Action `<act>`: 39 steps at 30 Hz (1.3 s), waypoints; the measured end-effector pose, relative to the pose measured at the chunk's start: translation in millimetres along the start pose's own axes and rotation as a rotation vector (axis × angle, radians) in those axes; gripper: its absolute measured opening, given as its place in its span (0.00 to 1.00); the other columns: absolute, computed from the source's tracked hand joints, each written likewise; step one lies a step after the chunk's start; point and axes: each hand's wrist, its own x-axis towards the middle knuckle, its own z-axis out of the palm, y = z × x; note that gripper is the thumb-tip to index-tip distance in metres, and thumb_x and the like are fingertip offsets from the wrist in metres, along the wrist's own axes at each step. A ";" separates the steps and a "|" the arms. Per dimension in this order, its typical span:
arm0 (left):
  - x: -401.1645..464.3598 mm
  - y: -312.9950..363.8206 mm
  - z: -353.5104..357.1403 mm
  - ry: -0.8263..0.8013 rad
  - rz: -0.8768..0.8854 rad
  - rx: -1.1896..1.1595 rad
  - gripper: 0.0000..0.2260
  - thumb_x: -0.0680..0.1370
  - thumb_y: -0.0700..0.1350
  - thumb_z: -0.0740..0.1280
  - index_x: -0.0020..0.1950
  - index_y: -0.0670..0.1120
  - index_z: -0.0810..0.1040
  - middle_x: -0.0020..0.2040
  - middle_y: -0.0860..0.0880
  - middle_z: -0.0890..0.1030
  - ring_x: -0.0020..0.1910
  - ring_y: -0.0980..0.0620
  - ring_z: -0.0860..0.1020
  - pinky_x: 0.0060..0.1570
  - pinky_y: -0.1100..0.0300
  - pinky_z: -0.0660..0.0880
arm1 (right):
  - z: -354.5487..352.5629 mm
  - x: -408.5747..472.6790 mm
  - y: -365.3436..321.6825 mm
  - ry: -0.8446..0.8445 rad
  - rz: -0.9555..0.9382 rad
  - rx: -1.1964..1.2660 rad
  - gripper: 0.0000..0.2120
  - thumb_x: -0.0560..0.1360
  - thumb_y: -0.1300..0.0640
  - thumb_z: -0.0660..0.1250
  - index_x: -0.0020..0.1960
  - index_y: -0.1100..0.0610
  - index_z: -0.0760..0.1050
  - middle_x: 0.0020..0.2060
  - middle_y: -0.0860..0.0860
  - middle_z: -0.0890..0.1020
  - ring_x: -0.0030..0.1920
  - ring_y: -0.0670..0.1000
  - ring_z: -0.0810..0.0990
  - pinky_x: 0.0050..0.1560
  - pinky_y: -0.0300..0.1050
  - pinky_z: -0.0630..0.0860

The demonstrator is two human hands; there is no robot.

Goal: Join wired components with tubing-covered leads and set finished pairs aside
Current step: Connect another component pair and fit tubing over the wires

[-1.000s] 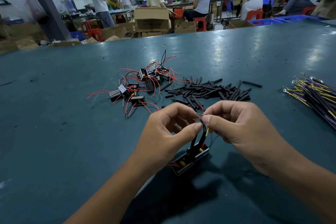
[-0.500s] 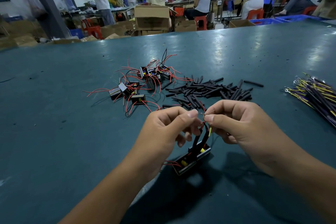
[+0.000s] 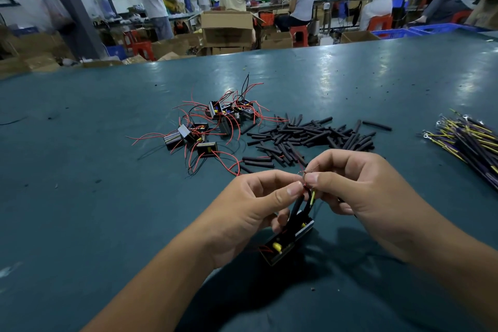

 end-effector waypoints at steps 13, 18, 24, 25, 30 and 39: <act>1.6 0.7 0.1 0.070 0.132 0.083 0.04 0.72 0.47 0.75 0.42 0.48 0.84 0.39 0.46 0.82 0.33 0.53 0.76 0.35 0.63 0.74 | 1.6 -1.1 0.1 0.051 -0.094 -0.034 0.04 0.74 0.59 0.74 0.40 0.53 0.83 0.29 0.49 0.81 0.28 0.45 0.73 0.30 0.33 0.67; 1.4 0.4 0.4 0.075 0.117 0.056 0.05 0.71 0.47 0.75 0.41 0.46 0.84 0.39 0.46 0.82 0.33 0.53 0.76 0.35 0.62 0.74 | 2.0 -1.1 2.5 0.042 -0.142 -0.067 0.05 0.75 0.61 0.73 0.41 0.54 0.83 0.31 0.49 0.82 0.29 0.41 0.76 0.31 0.27 0.69; 2.2 0.2 -0.6 0.090 0.073 0.023 0.07 0.70 0.48 0.76 0.42 0.44 0.85 0.39 0.46 0.82 0.33 0.53 0.76 0.37 0.62 0.75 | 3.0 0.1 5.1 0.054 -0.163 -0.089 0.05 0.72 0.54 0.71 0.42 0.54 0.84 0.32 0.50 0.83 0.28 0.41 0.75 0.31 0.27 0.68; 2.1 0.2 -0.7 0.091 0.069 0.022 0.07 0.70 0.47 0.75 0.42 0.44 0.85 0.39 0.46 0.81 0.33 0.53 0.76 0.37 0.62 0.75 | 3.3 0.3 5.2 0.056 -0.168 -0.094 0.05 0.72 0.54 0.71 0.42 0.54 0.85 0.31 0.49 0.83 0.28 0.40 0.75 0.31 0.27 0.68; 1.8 0.5 0.1 0.098 0.065 0.039 0.05 0.71 0.46 0.75 0.42 0.45 0.84 0.39 0.46 0.82 0.33 0.53 0.77 0.37 0.62 0.76 | 4.4 -0.4 5.4 0.068 -0.190 -0.100 0.02 0.72 0.56 0.72 0.41 0.53 0.84 0.28 0.46 0.80 0.27 0.40 0.73 0.30 0.27 0.68; 2.3 1.3 2.5 0.124 0.079 0.012 0.03 0.72 0.42 0.75 0.43 0.46 0.83 0.40 0.43 0.82 0.33 0.48 0.80 0.37 0.58 0.79 | 5.5 -0.8 5.4 0.041 -0.197 -0.100 0.08 0.77 0.65 0.70 0.40 0.58 0.81 0.27 0.45 0.79 0.25 0.39 0.74 0.29 0.26 0.67</act>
